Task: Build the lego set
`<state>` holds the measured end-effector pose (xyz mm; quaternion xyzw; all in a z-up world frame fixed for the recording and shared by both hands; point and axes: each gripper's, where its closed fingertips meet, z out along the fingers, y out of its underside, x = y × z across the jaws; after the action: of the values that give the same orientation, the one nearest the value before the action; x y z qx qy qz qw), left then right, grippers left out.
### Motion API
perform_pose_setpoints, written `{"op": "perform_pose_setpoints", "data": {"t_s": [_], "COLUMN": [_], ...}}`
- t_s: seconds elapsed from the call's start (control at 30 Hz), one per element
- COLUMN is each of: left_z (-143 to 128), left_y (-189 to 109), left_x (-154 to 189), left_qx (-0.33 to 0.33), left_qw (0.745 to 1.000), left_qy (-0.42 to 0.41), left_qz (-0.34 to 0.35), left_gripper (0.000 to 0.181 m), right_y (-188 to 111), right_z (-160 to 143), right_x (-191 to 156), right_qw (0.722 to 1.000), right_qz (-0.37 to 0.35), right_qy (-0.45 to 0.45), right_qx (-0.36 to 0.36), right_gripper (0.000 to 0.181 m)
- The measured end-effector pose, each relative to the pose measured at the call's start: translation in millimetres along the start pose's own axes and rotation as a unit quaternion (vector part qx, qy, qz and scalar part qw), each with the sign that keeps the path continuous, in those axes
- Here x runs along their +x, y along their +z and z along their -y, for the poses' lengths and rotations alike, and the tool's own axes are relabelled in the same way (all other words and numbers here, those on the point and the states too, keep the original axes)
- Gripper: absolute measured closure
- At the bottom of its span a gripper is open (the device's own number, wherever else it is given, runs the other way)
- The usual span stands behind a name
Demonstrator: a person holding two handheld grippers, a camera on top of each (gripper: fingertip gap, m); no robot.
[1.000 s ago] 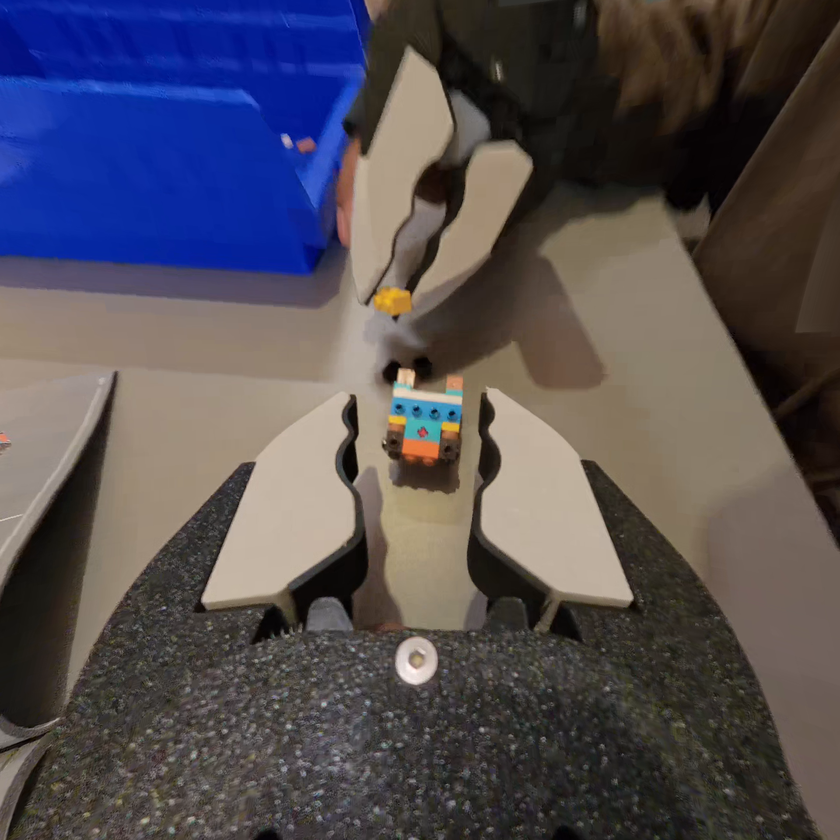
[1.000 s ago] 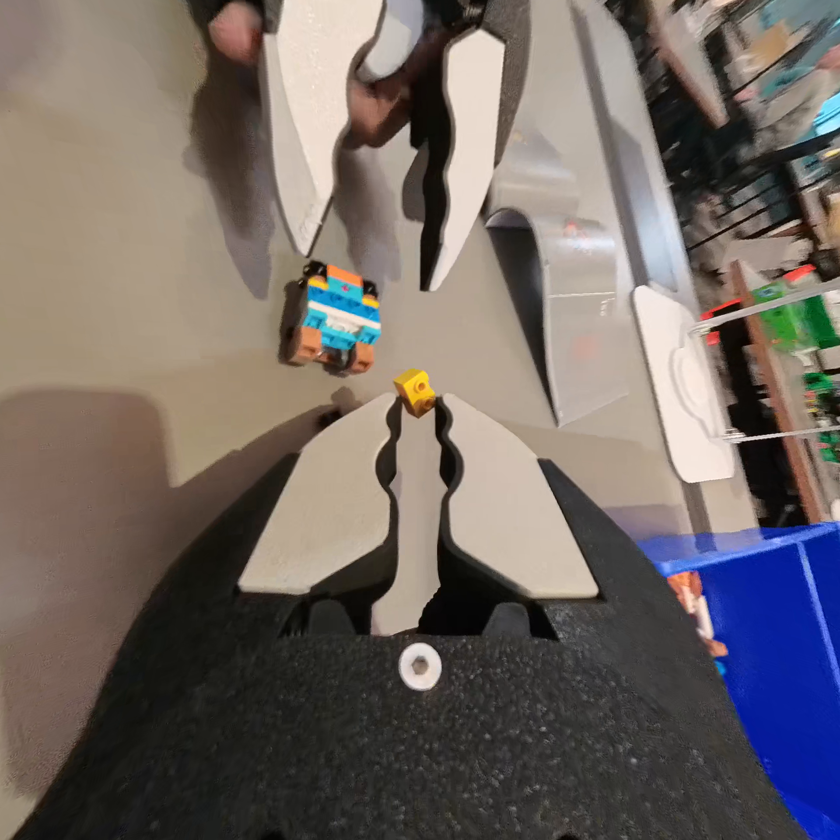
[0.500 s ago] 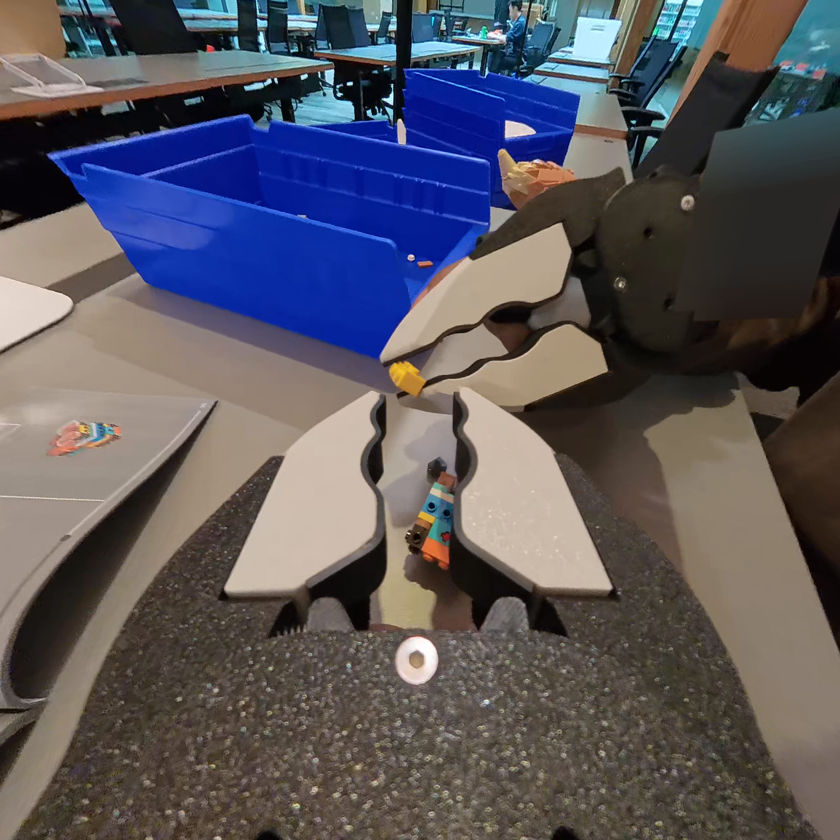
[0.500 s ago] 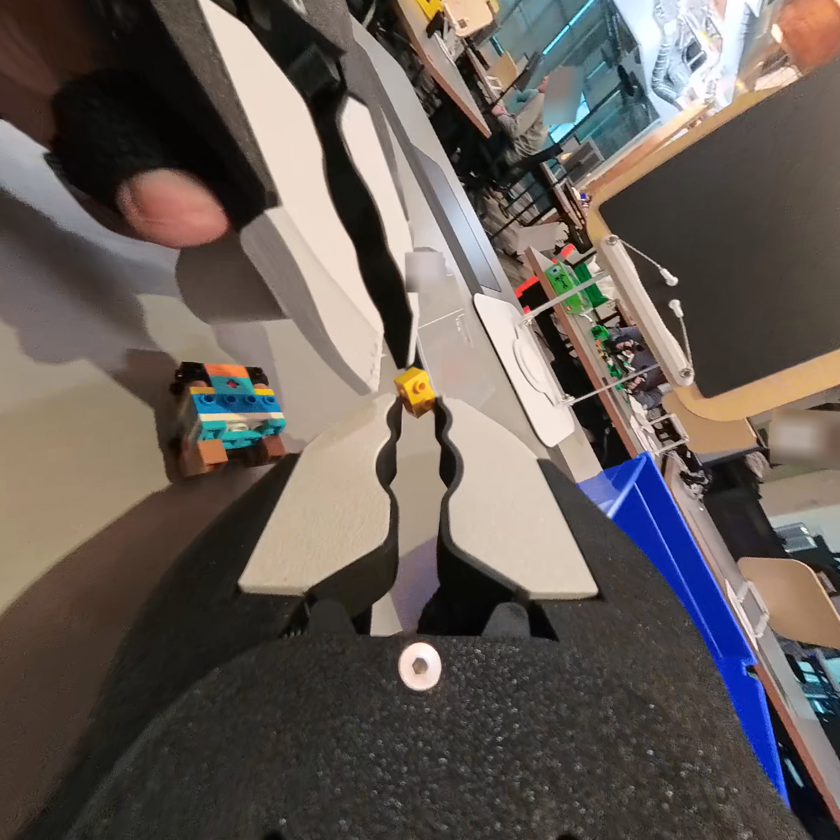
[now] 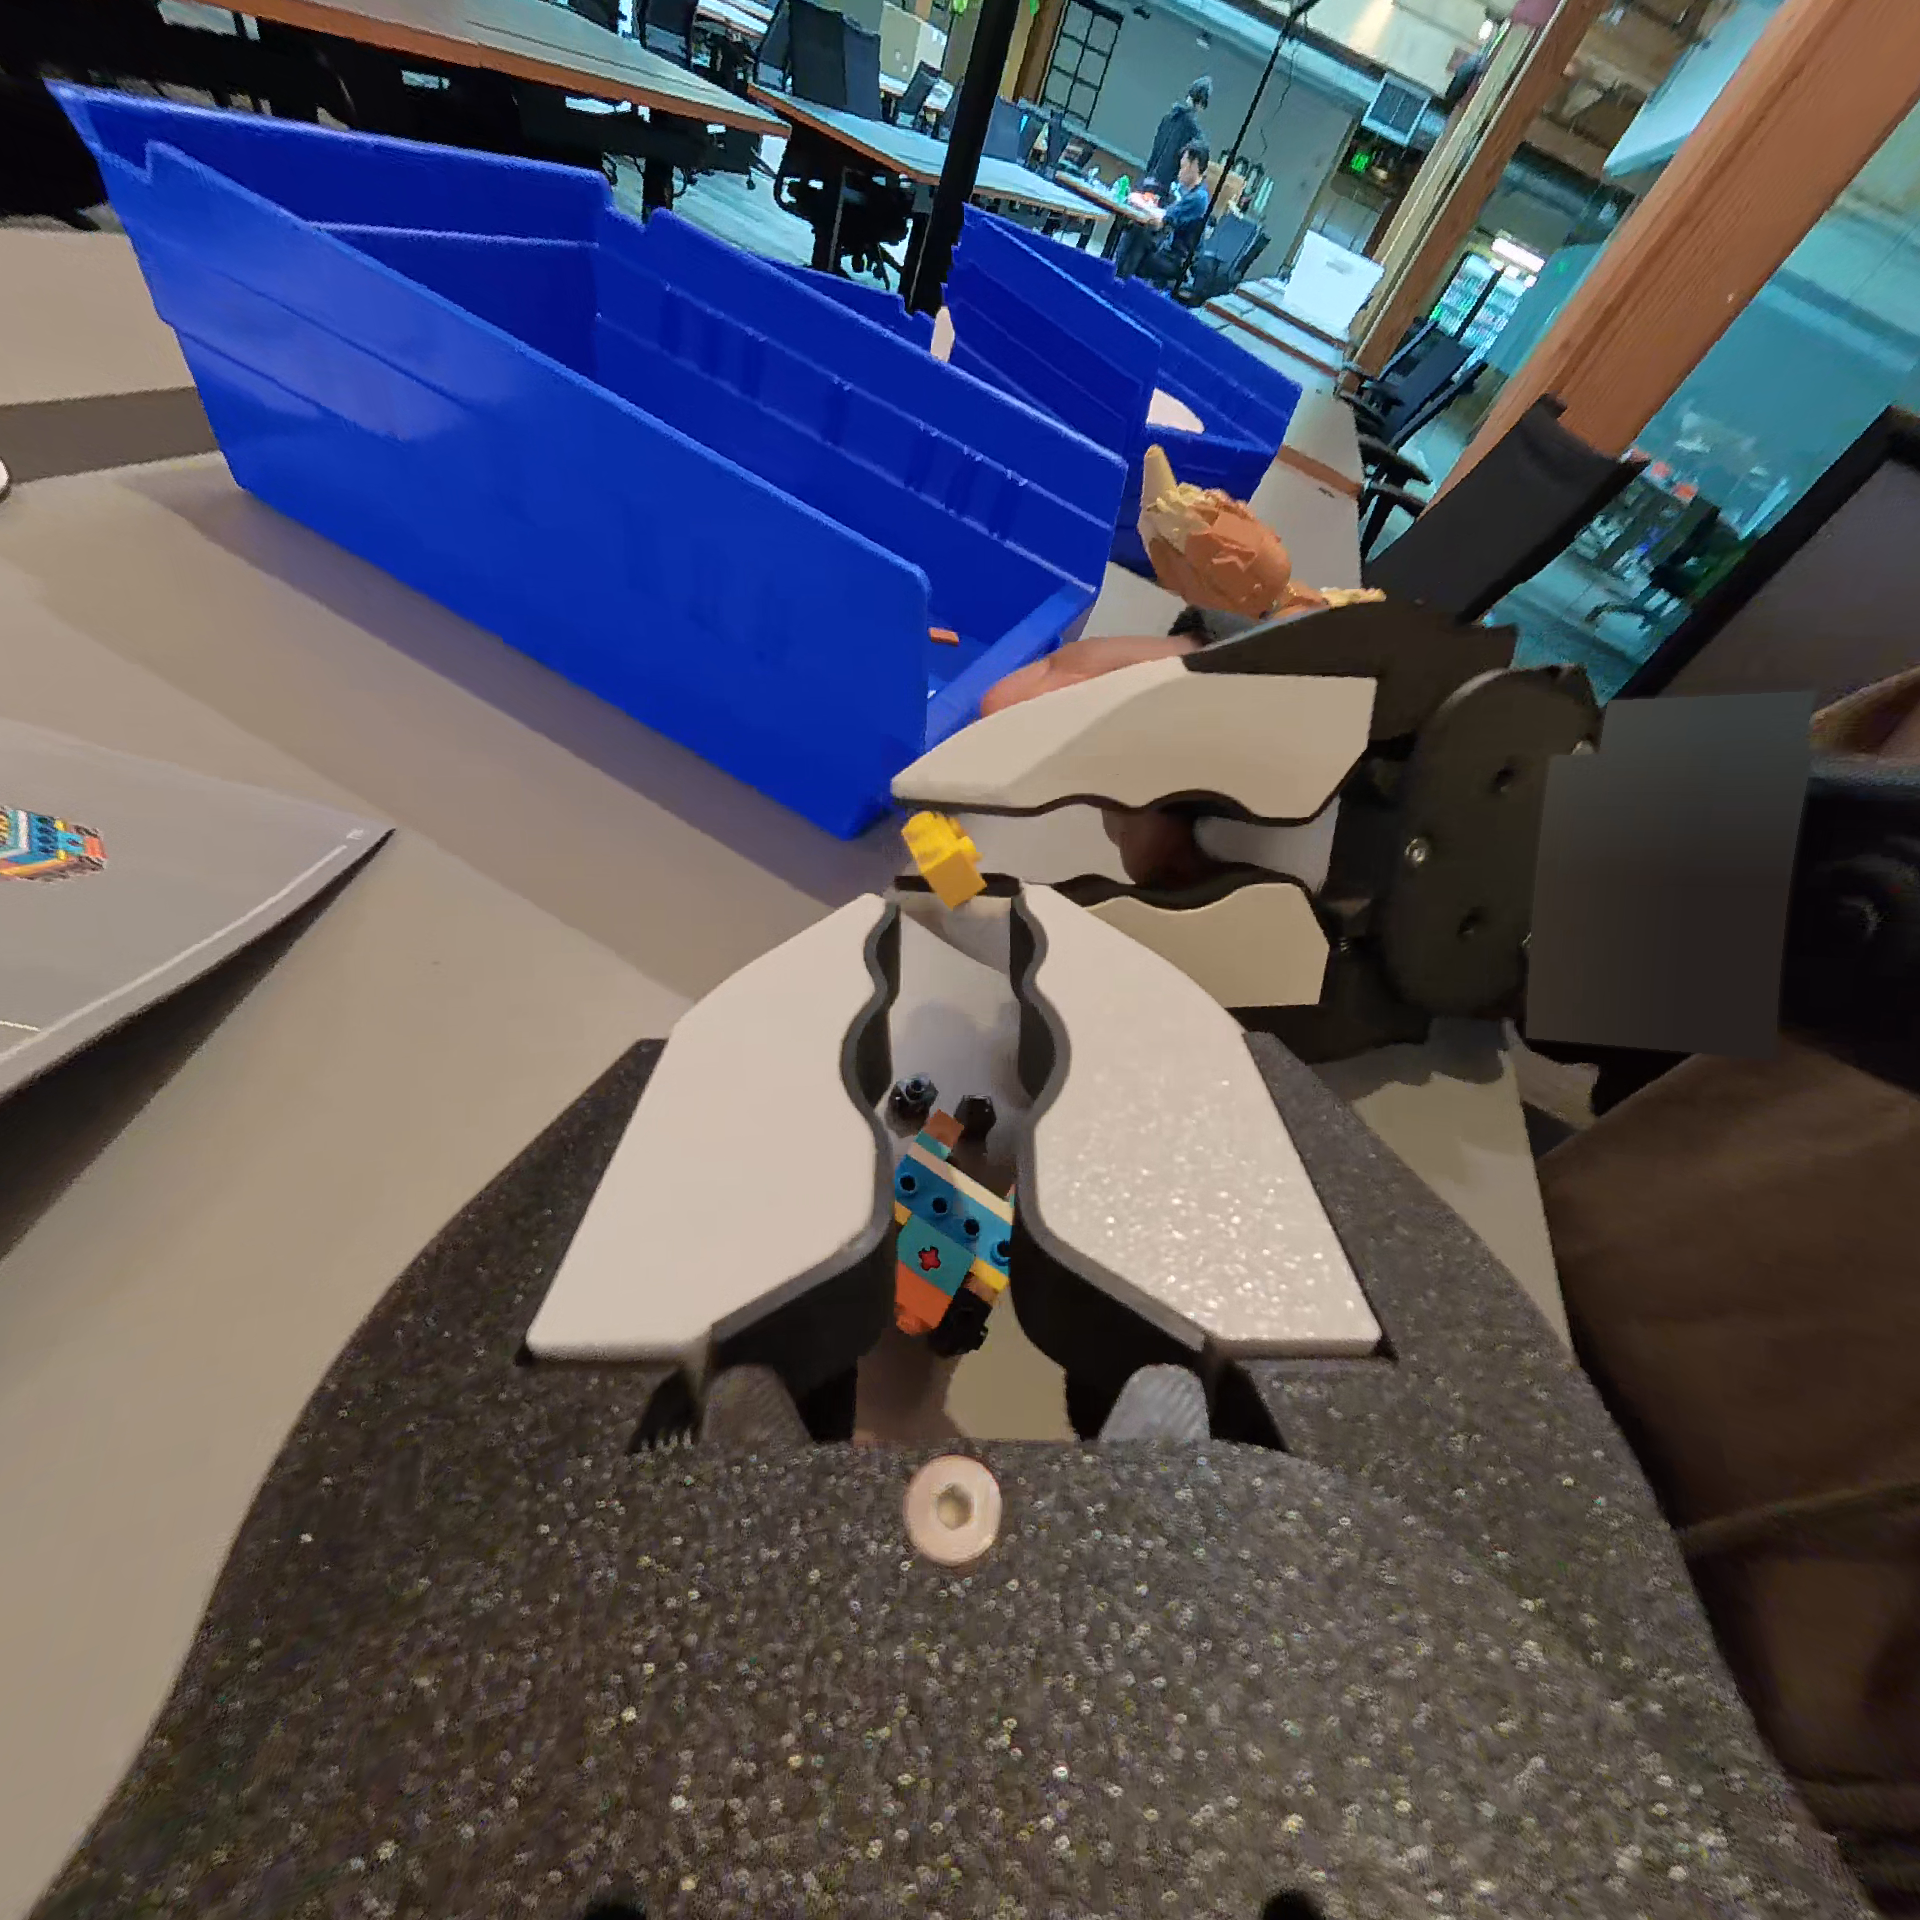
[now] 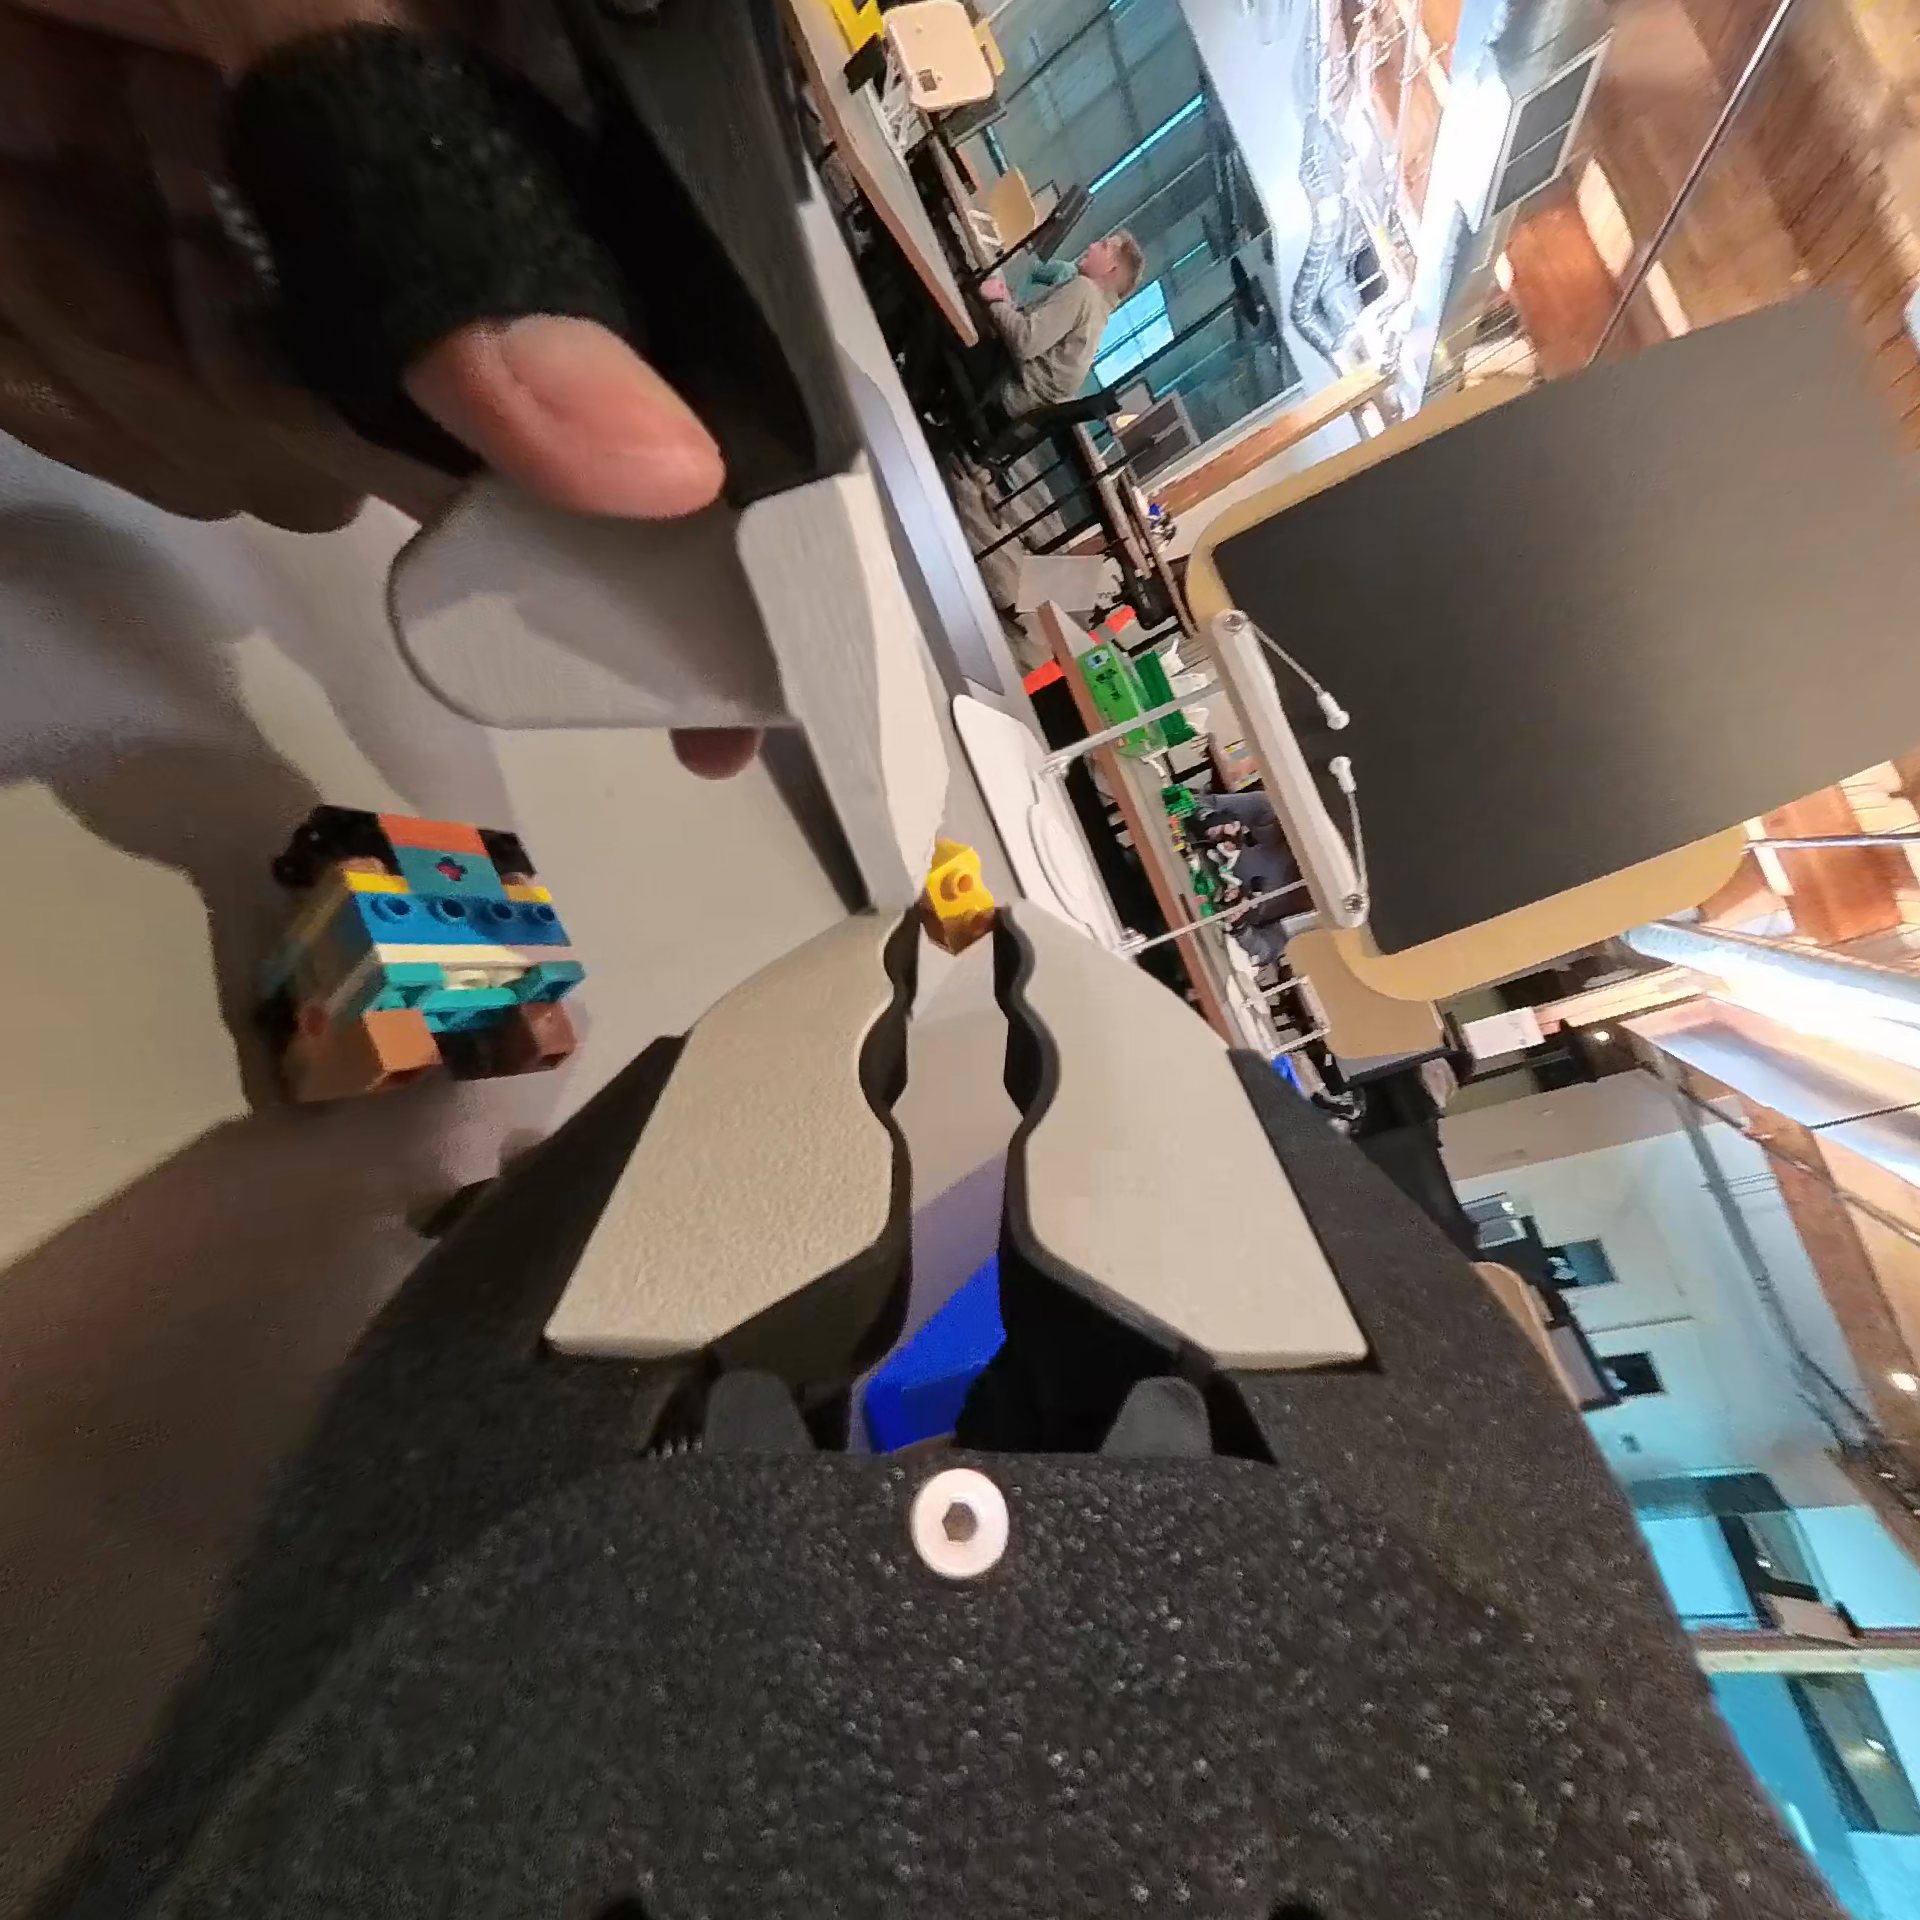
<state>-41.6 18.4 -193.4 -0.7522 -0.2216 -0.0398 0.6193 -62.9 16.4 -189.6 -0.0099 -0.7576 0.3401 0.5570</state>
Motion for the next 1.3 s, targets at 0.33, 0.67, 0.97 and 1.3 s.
{"op": "perform_pose_setpoints", "data": {"t_s": [0.33,0.67,0.97,1.3], "left_z": [4,6,6,5], "left_y": [-2,-3,-3,-6], "left_x": [5,8,5,3], "left_qx": [0.018,0.032,0.040,0.037], "left_qw": [0.996,0.991,0.991,0.993], "left_qy": [-0.077,-0.109,-0.115,-0.083], "left_qz": [-0.045,-0.070,-0.064,-0.076], "left_gripper": [0.167,0.165,0.168,0.173], "right_y": [-2,-2,-2,-2], "right_z": [7,9,10,12], "right_x": [3,5,5,-2], "right_qw": [0.995,0.992,0.990,0.993], "right_qz": [-0.054,-0.070,-0.079,-0.045], "right_qy": [-0.081,-0.101,-0.113,-0.103], "right_qx": [0.009,0.010,0.009,0.036], "right_gripper": [0.168,0.169,0.169,0.161]}}
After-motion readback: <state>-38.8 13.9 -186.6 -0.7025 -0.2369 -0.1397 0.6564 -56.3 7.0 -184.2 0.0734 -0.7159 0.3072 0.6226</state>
